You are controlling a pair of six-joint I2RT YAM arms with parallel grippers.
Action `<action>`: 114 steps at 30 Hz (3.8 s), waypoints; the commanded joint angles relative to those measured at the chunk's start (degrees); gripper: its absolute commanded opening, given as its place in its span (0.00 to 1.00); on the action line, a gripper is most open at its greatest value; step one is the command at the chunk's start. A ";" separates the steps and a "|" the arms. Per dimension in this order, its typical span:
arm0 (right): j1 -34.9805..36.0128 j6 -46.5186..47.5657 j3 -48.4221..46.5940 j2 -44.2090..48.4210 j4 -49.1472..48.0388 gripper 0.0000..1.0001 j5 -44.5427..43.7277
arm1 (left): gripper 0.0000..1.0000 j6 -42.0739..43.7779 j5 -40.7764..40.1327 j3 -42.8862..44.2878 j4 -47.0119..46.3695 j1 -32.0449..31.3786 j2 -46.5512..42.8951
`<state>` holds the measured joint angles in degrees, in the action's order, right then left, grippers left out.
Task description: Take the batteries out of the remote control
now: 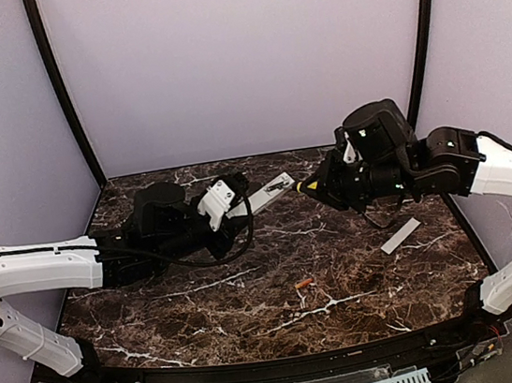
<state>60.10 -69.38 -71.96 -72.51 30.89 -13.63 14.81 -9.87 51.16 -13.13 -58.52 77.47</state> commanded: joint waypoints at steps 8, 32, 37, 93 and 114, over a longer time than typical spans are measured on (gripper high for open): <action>-0.55 -1.04 5.66 4.31 -0.03 0.00 -2.10 | 0.00 -3.16 9.00 -0.28 -0.51 -0.54 -1.42; -0.47 -6.99 27.37 16.52 -1.63 0.00 6.93 | 0.00 -17.84 10.56 -2.33 -4.57 -5.27 5.96; -0.40 -6.76 29.15 16.29 -3.10 0.00 8.53 | 0.00 -20.63 8.09 -4.90 -7.12 -5.99 6.46; 1.60 -3.93 32.65 6.90 -8.24 0.00 11.78 | 0.00 -35.55 14.08 -8.43 -11.49 -8.80 16.04; 1.18 2.72 23.57 2.75 -7.34 0.00 12.06 | 0.00 -36.77 15.15 -8.27 -11.84 -8.80 17.42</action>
<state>61.34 -69.01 -45.43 -69.14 25.02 -2.11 -21.89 3.64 42.92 -21.82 -66.98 94.87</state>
